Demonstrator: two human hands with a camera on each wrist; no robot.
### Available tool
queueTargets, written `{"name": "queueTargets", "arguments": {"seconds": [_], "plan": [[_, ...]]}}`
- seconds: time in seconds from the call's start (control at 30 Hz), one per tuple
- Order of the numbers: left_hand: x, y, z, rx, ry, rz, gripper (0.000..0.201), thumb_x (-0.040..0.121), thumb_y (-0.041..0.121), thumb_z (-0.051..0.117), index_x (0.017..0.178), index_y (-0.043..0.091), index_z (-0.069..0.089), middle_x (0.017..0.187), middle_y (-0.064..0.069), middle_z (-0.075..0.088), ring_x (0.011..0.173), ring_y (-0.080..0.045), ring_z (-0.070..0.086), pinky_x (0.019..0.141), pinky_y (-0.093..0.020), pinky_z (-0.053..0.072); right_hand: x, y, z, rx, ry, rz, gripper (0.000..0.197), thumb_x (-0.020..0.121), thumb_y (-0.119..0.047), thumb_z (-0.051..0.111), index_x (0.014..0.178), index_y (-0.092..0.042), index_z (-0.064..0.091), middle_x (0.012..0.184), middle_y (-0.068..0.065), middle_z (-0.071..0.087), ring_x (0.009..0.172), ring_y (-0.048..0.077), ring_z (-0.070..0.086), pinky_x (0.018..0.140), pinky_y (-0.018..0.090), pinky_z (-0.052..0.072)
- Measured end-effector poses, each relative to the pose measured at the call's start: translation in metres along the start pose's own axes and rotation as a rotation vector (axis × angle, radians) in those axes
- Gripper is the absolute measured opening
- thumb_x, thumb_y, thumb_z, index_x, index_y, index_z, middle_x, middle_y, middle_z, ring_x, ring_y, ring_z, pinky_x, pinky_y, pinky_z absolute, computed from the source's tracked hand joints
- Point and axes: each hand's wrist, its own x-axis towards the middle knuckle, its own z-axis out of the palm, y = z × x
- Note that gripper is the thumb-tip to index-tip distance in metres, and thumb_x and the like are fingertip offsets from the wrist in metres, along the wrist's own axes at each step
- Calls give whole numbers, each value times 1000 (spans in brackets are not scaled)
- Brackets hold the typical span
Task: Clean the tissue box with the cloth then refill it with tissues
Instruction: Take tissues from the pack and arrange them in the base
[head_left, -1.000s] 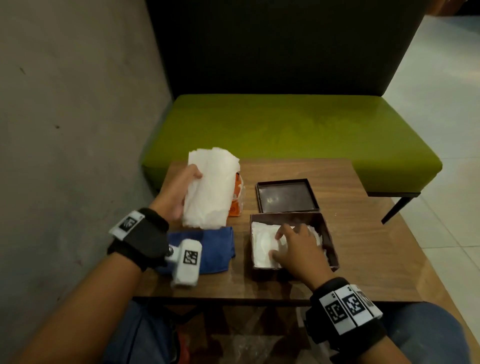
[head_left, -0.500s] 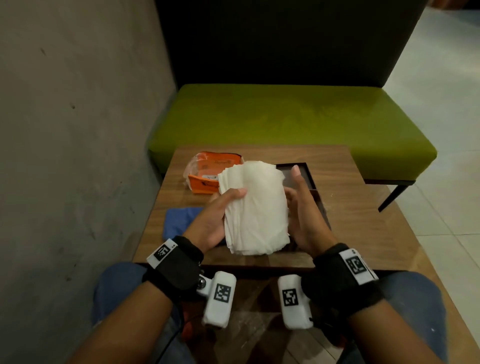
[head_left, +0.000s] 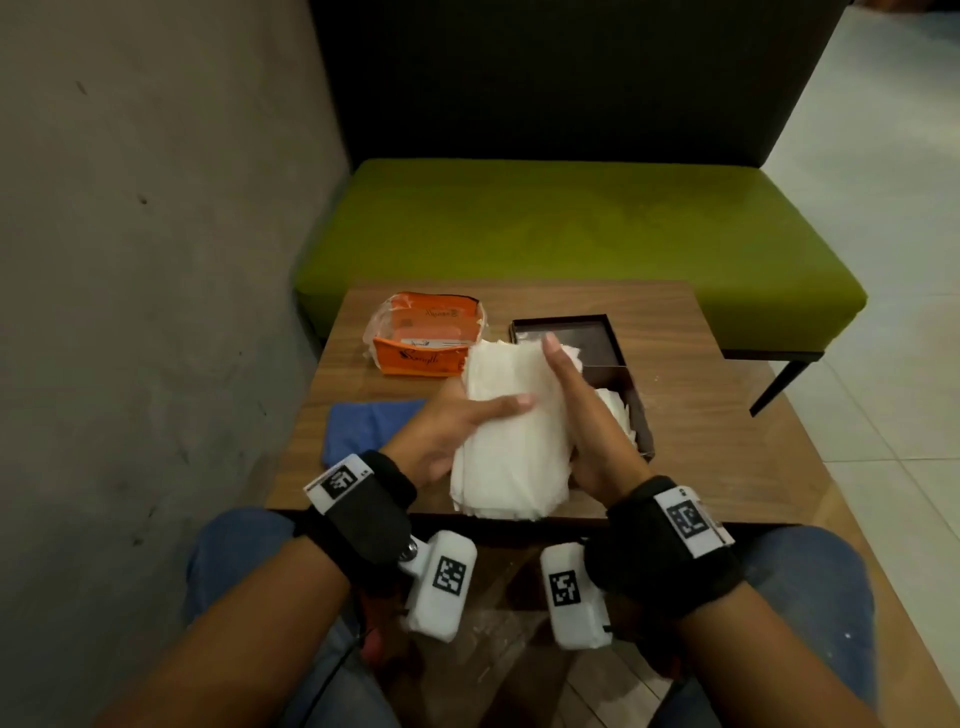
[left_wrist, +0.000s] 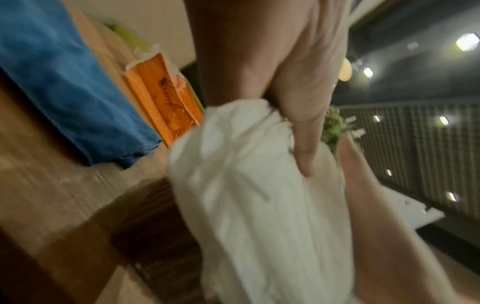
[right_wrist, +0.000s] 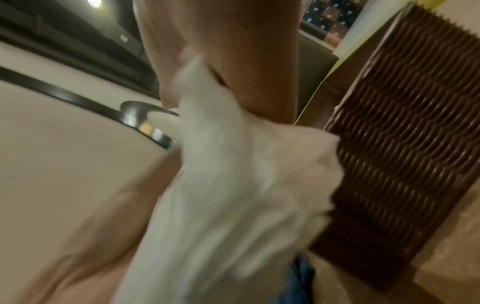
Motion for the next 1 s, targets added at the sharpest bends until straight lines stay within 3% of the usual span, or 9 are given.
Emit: {"name": "queueTargets", "arguments": {"seconds": [0.1,0.17,0.23,0.33,0.43,0.6,0.77,0.87,1.0], "plan": [[0,12,-17,100,-1,6,49,79,8,70,125,11,54,115,-12,68,105,-29,65,87,-43,54,2,-5,-18,-156,51,-71,72,75,-66,64,132,-24,54,128,3,63,110,18,64,85,36,55],[0,14,-18,309,-76,-1,48,79,11,72,123,13,56,111,-10,69,101,-26,67,86,-41,55,3,-8,-19,-282,41,-126,75,72,-50,77,135,-23,48,125,-2,59,109,11,61,85,31,54],[1,15,-13,493,-149,-28,47,75,18,77,118,14,60,106,-11,70,97,-27,68,87,-46,55,6,-12,-16,-499,-20,-174,58,73,-32,81,125,-20,58,115,-3,64,103,10,63,87,30,53],[3,20,-10,580,-167,-50,45,70,24,81,110,13,65,102,-10,72,95,-26,69,88,-47,54,9,-15,-16,-699,-2,-269,29,76,-25,80,100,-11,72,94,3,73,88,17,69,80,36,56],[-1,17,-21,436,-88,-35,40,77,22,74,114,10,63,107,-9,71,99,-25,68,85,-37,56,11,-15,-30,-548,100,-266,16,83,-21,74,94,-11,70,88,5,74,82,22,70,69,33,56],[-14,-7,-27,-317,32,52,48,86,24,55,131,9,49,130,-10,60,119,-23,58,96,-39,50,1,-15,-43,-102,89,-142,30,95,-23,58,123,-12,60,112,6,71,101,24,70,74,33,59],[-11,-18,-3,-256,211,69,49,89,29,56,134,15,46,123,-6,64,113,-21,61,97,-40,50,-1,0,-28,-188,186,-93,42,91,-39,60,128,-21,54,119,-1,66,105,18,65,81,35,55],[-8,-16,-6,-221,196,90,40,95,25,50,134,16,46,127,-5,62,116,-20,59,98,-38,49,-2,-1,-34,-67,198,-53,41,86,-32,63,125,-22,54,119,2,64,106,24,64,69,36,53],[-3,-17,-2,-50,232,48,40,96,18,49,135,17,43,130,-4,57,117,-21,56,104,-42,44,-2,-2,-35,-255,144,-26,53,72,-14,60,123,-20,49,112,2,62,101,24,61,64,32,51]]}}
